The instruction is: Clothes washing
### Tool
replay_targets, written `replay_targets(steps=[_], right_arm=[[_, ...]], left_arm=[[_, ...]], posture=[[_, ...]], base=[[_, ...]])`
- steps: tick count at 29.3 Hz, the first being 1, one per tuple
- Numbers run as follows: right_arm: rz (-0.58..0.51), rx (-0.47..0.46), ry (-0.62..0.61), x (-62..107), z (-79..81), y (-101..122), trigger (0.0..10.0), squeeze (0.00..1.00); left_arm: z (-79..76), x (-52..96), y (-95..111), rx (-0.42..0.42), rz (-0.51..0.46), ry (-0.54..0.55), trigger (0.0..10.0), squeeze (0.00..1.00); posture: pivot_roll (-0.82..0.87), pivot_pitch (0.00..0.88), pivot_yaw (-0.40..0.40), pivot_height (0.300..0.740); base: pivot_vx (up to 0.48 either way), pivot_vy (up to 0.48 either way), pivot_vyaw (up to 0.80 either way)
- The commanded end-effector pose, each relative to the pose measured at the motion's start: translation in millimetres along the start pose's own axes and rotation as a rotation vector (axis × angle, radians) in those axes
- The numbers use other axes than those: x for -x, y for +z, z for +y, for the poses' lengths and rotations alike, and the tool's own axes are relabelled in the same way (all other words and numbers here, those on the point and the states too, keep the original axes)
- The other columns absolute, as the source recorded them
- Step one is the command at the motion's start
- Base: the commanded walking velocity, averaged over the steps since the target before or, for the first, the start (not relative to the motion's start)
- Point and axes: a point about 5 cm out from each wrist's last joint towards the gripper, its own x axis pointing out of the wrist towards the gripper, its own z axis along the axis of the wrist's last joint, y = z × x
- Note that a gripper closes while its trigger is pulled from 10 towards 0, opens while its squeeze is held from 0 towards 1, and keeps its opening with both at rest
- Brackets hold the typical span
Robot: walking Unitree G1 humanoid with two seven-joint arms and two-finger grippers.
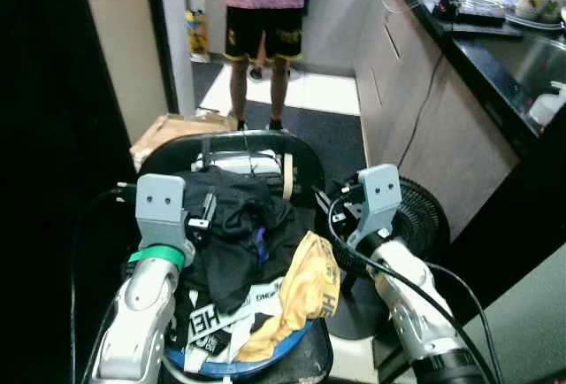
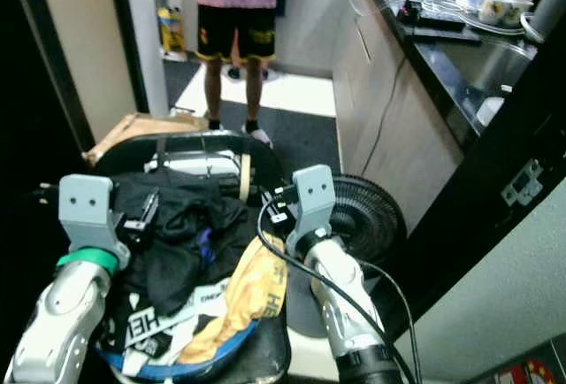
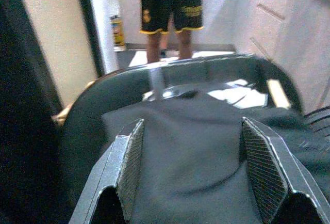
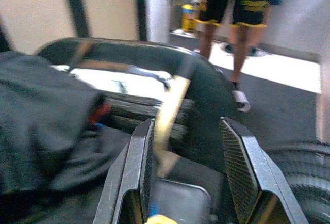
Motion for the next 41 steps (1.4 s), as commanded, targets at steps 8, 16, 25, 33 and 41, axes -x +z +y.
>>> replay_targets(steps=[8,16,25,33,41], right_arm=[[0.001,-0.022,0.011,1.3,0.6,-3,10.0,0.0],[0.023,-0.009,0.06,0.4,4.0,-5,10.0,0.0],[0.032,-0.016,0.071,0.3,6.1,-7,10.0,0.0],[0.048,-0.048,0.07,-0.8,4.8,-11,10.0,0.0],[0.054,-0.054,0.085,-3.0,5.6,-11,10.0,0.0]], left_arm=[[-3.1,2.4,-11,-0.058,0.079,-0.051,10.0,0.0],[-11.4,12.2,-19,-0.046,0.373,-0.167,10.0,1.0],[-5.3,14.2,-23,-0.049,0.417,-0.159,10.0,1.0],[-5.9,5.2,-13,-0.067,0.37,-0.117,10.0,0.75],[-3.0,-21.1,6,-0.088,0.267,-0.013,10.0,0.0]], posture=[[0.02,0.059,-0.013,0.74],[0.01,0.062,-0.01,0.74],[0.02,0.064,-0.017,0.74],[0.02,0.062,-0.014,0.74],[0.02,0.066,-0.02,0.74]], base=[[0.0,0.0,0.0],[0.0,0.0,0.0],[0.0,0.0,0.0],[0.0,0.0,0.0],[0.0,0.0,0.0]])
